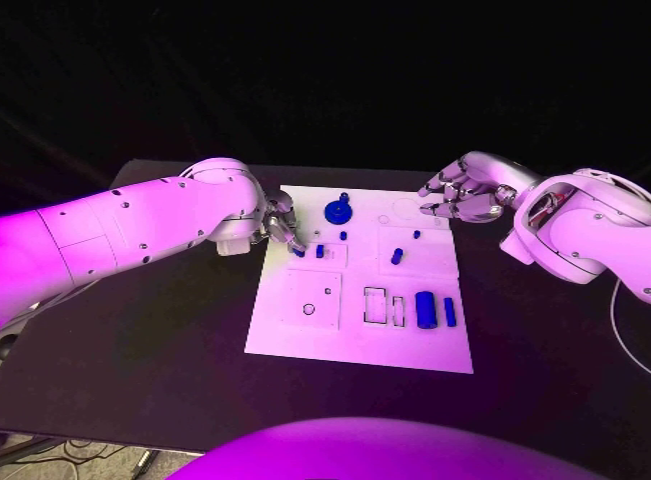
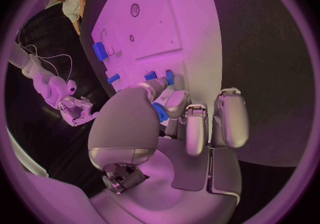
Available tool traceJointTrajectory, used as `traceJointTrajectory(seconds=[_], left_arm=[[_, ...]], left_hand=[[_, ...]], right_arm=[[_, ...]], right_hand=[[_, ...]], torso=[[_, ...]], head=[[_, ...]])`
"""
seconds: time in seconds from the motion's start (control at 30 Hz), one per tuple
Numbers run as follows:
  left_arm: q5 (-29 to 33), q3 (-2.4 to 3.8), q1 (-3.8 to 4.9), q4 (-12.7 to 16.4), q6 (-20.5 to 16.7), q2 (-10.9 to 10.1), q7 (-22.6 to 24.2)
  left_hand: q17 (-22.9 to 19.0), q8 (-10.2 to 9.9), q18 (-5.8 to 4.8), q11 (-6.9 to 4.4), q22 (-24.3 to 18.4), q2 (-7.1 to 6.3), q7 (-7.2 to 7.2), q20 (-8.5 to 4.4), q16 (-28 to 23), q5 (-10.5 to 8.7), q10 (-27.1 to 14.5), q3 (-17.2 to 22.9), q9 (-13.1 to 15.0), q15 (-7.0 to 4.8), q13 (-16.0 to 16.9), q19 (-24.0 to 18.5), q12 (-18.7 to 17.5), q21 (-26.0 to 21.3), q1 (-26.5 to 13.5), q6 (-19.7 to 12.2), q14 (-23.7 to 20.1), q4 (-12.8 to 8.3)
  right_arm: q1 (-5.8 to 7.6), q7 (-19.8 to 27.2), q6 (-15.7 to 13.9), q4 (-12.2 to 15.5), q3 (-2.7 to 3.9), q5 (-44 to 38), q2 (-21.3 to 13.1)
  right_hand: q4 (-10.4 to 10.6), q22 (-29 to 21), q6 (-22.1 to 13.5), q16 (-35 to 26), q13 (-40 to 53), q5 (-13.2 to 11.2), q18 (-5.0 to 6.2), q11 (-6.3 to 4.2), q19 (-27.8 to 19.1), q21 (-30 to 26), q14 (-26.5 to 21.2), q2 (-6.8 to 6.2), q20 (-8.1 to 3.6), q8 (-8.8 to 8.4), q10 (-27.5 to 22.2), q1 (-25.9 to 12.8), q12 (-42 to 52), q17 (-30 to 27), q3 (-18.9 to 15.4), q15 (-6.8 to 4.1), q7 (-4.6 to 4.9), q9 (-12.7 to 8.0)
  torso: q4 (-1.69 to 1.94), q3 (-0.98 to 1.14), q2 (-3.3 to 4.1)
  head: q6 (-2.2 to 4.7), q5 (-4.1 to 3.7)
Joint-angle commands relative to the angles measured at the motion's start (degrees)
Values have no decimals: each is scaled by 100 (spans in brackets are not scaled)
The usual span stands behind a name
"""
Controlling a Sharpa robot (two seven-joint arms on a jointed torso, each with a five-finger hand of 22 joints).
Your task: Assemble the parts on the task board
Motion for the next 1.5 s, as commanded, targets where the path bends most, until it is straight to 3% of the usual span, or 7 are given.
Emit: traceJointTrajectory(seconds=[0.03,0.17,0.43,1.03,1.3,1.5], left_arm=[[43,-26,-42,15,223,54,-10],[100,-26,-42,-4,246,84,-59],[136,-24,-40,-62,360,150,-189],[134,-18,-39,-165,317,228,-321],[112,-2,-39,-146,54,195,-260],[151,40,-37,18,-418,43,-111]], left_hand=[[1509,31,-6,-9,613,24,-37,-20,14,15,51,756,9,-4,23,58,39,14,-58,75,604,-702],[1509,78,-12,-37,635,33,-84,-26,14,11,100,767,30,-18,72,72,82,33,-327,166,604,-577],[1509,97,-11,-98,642,-33,-166,-70,14,-21,160,419,29,-68,147,75,149,19,-899,314,604,-268],[1509,49,-26,-120,691,-9,-191,-97,14,-23,222,86,-15,-90,253,109,225,59,-1248,437,604,-17],[1509,32,-36,-122,728,-111,-192,-103,14,-42,258,-370,-32,-92,308,133,263,90,-1527,529,604,229],[1509,10,-43,-132,760,-154,-212,-118,14,-49,280,-1037,-41,-108,342,154,281,114,-1707,572,604,513]], right_arm=[[-3,28,54,9,1,-20,1],[-3,25,55,14,1,-20,-2],[-3,19,58,23,1,-20,-10],[-3,21,58,25,1,-14,-12],[-3,25,58,18,1,-11,-11],[-3,29,60,10,1,-9,-11]], right_hand=[[14,-1,-49,-25,9,20,56,-9,-37,-30,277,-6,5,27,36,54,21,-6,14,-3,8,-8],[14,-1,-49,-25,9,20,56,-9,-37,-30,277,-6,5,27,36,54,21,-6,14,-3,8,-8],[14,-1,-49,-25,9,20,56,-9,-37,-30,277,-6,5,27,36,54,21,-6,14,-3,8,-8],[32,-11,-43,-26,8,48,57,-8,-38,-38,279,-19,4,35,40,58,31,-2,27,-3,9,-7],[32,-11,-43,-26,8,48,57,-8,-38,-38,279,-19,4,35,40,58,31,-2,27,-3,9,-7],[32,-11,-43,-26,8,48,57,-8,-38,-38,279,-19,4,35,40,58,31,-2,27,-3,9,-7]], torso=[[-3,5,1],[-2,7,1],[-6,4,1],[4,-2,-1],[2,-4,-4],[-2,-2,0]], head=[[-1,-7],[-10,-11],[-15,-24],[-20,-42],[-12,-40],[-6,-51]])
